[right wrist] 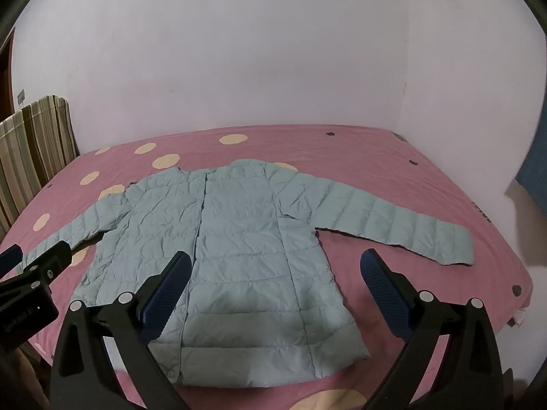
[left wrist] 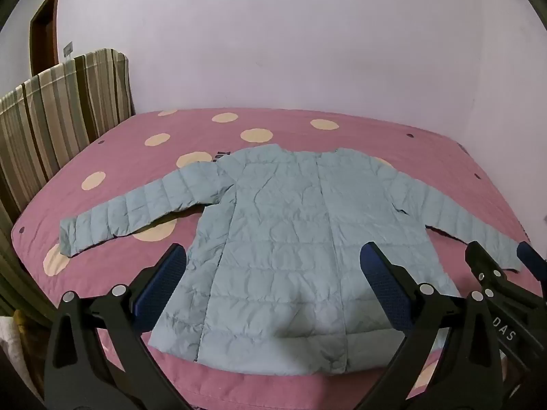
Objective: Fold large clothes
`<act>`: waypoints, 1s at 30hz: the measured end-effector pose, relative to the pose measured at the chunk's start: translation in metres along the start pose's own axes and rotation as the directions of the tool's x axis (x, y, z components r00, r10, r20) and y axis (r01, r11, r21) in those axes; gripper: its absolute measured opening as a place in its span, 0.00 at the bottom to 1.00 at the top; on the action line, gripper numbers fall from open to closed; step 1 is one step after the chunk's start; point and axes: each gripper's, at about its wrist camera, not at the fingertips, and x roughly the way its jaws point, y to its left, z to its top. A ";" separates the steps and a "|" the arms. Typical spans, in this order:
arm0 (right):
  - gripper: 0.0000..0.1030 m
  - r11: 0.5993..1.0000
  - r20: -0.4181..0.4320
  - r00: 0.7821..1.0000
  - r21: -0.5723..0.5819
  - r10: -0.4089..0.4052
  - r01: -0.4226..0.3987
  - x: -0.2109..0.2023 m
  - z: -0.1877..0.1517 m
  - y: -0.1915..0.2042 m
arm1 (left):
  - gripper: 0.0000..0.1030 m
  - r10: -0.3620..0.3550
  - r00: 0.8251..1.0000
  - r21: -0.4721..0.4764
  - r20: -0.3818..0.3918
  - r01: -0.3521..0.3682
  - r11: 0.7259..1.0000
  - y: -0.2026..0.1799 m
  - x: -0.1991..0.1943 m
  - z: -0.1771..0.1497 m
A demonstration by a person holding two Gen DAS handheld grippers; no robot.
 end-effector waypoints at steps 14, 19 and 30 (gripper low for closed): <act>0.95 1.000 0.003 1.000 -0.008 -0.005 0.005 0.000 -0.004 0.004 | 0.98 -0.006 1.000 -0.013 -0.004 0.006 1.000 -0.002 0.000 -0.003; 0.95 1.000 0.002 1.000 -0.008 -0.006 0.006 0.000 -0.004 0.004 | 0.98 -0.009 1.000 -0.017 -0.006 0.008 1.000 0.000 0.001 -0.005; 0.95 1.000 0.002 1.000 -0.008 -0.006 0.006 0.000 -0.004 0.004 | 0.98 -0.008 1.000 -0.017 -0.009 0.008 1.000 0.000 0.001 -0.005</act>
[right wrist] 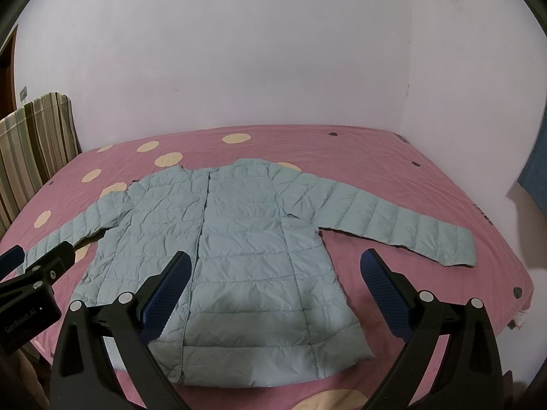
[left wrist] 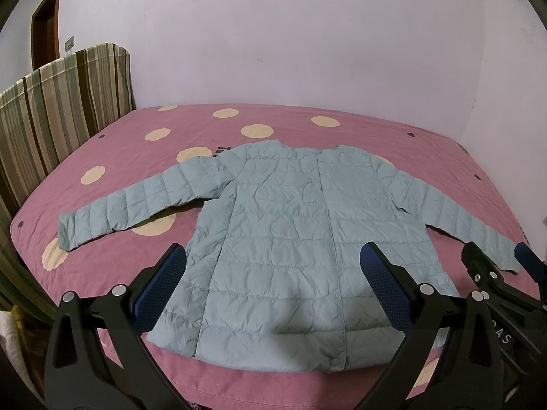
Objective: Fold large clothes
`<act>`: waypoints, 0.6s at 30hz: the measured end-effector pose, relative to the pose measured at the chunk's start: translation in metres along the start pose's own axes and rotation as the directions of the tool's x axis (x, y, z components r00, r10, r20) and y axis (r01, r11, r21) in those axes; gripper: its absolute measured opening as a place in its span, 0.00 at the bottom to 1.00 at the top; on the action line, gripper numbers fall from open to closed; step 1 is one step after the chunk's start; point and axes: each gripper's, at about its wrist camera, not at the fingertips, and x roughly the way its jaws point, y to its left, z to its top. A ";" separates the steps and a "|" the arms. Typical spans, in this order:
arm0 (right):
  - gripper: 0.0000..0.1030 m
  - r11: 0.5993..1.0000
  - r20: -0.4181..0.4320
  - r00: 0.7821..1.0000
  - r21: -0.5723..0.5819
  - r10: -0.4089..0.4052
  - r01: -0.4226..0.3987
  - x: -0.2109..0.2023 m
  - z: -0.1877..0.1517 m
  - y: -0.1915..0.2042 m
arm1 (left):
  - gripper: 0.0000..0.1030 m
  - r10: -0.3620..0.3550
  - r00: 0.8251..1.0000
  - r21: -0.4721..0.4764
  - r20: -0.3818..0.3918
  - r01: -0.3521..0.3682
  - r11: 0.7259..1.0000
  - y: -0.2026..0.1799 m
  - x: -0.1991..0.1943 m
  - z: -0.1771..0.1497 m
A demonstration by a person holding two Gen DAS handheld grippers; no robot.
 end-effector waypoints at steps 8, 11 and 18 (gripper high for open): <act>0.95 1.000 0.000 1.000 -0.001 -0.001 0.001 0.001 0.000 0.000 | 0.98 0.000 1.000 -0.001 -0.001 0.000 1.000 0.000 0.000 -0.001; 0.95 1.000 -0.001 1.000 -0.001 0.000 0.000 0.002 -0.001 0.001 | 0.98 0.000 1.000 -0.001 -0.003 0.000 1.000 0.000 0.001 -0.001; 0.95 1.000 -0.001 1.000 -0.002 0.000 0.000 0.004 -0.005 0.002 | 0.98 -0.001 1.000 -0.004 -0.008 0.001 1.000 0.000 0.002 -0.004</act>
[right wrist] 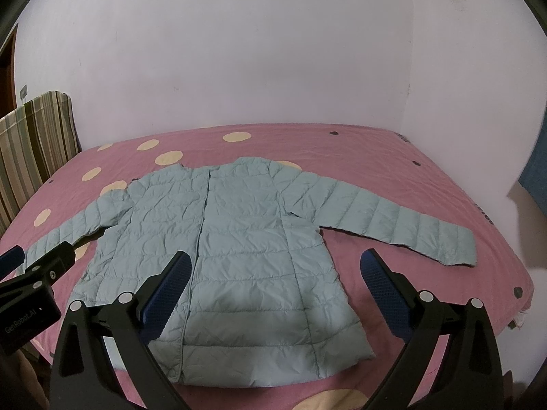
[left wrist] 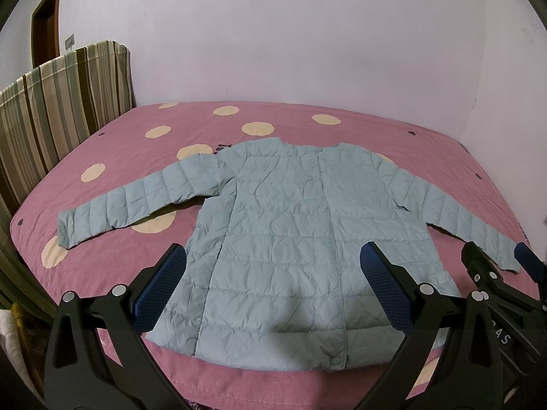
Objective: Fold large clothes
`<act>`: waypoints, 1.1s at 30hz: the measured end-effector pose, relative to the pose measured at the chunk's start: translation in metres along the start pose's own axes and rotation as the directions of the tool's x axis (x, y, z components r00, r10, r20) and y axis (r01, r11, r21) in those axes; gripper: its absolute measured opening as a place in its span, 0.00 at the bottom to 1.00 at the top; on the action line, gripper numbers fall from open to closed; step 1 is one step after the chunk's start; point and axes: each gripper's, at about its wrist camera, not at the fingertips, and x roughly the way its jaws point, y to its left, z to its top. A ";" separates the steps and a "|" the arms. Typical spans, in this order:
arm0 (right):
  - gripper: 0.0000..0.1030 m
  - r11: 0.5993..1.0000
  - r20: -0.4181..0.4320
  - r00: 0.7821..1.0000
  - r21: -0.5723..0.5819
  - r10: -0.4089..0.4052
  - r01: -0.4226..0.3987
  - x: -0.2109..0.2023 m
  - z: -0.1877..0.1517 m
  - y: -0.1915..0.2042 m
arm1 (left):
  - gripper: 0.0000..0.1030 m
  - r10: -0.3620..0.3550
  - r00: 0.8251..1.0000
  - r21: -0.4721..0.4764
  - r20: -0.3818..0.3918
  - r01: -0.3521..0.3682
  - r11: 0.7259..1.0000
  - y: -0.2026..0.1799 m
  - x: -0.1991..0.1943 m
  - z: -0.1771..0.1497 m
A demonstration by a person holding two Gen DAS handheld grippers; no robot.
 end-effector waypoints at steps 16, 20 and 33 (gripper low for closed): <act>0.95 1.000 -0.001 1.000 -0.001 0.000 0.000 0.002 -0.007 -0.003 | 0.98 0.001 1.000 -0.002 -0.001 -0.001 1.000 0.001 0.001 0.000; 0.95 1.000 -0.002 1.000 -0.001 0.000 0.000 0.001 -0.007 0.001 | 0.98 -0.001 1.000 -0.002 -0.006 0.001 1.000 0.002 0.002 -0.003; 0.95 1.000 -0.008 1.000 -0.002 0.001 -0.001 0.003 -0.008 0.001 | 0.98 -0.002 1.000 -0.006 -0.026 0.002 1.000 0.004 0.009 -0.004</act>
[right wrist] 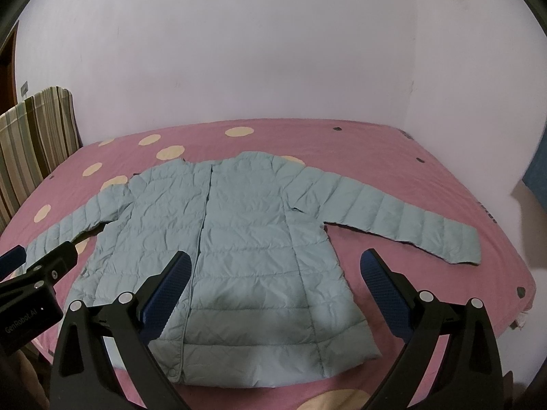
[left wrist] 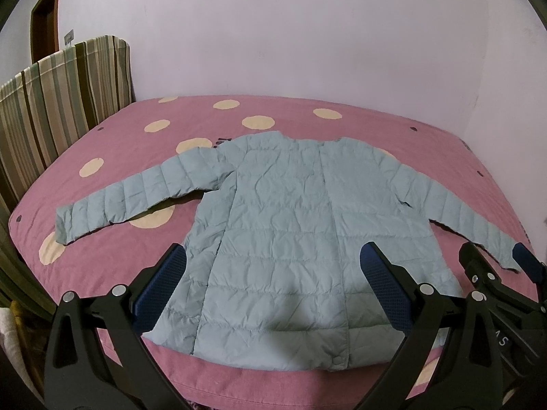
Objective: Fold large clothes
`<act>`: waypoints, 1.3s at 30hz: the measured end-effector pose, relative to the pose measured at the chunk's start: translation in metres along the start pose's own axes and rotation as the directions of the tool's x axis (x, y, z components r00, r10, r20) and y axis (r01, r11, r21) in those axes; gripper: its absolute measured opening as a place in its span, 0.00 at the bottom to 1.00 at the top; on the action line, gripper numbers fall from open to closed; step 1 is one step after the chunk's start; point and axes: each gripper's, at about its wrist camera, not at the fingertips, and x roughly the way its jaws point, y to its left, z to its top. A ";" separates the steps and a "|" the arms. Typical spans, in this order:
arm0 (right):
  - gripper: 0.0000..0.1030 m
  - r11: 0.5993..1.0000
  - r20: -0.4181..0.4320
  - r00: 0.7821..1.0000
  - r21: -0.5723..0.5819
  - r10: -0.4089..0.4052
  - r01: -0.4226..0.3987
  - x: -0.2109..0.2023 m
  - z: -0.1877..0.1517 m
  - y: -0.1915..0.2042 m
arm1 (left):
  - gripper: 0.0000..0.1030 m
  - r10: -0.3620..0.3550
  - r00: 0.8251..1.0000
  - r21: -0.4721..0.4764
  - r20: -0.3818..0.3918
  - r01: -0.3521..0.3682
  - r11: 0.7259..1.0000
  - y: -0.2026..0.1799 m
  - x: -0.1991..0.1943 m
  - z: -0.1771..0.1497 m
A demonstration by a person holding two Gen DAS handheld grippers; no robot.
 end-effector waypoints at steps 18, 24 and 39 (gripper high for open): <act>0.95 1.000 -0.007 1.000 0.005 0.003 -0.003 0.011 -0.004 0.005 | 0.98 -0.001 1.000 -0.004 -0.016 0.001 1.000 0.000 0.009 0.004; 0.95 0.999 -0.017 1.000 0.027 0.017 -0.016 0.021 -0.002 -0.002 | 0.98 -0.001 0.999 -0.014 -0.037 0.001 1.000 0.005 0.024 0.009; 0.79 0.892 -0.109 0.994 0.448 -0.005 0.053 0.100 -0.021 -0.159 | 0.98 0.158 0.966 -0.180 -0.203 -0.195 0.964 0.092 0.136 -0.002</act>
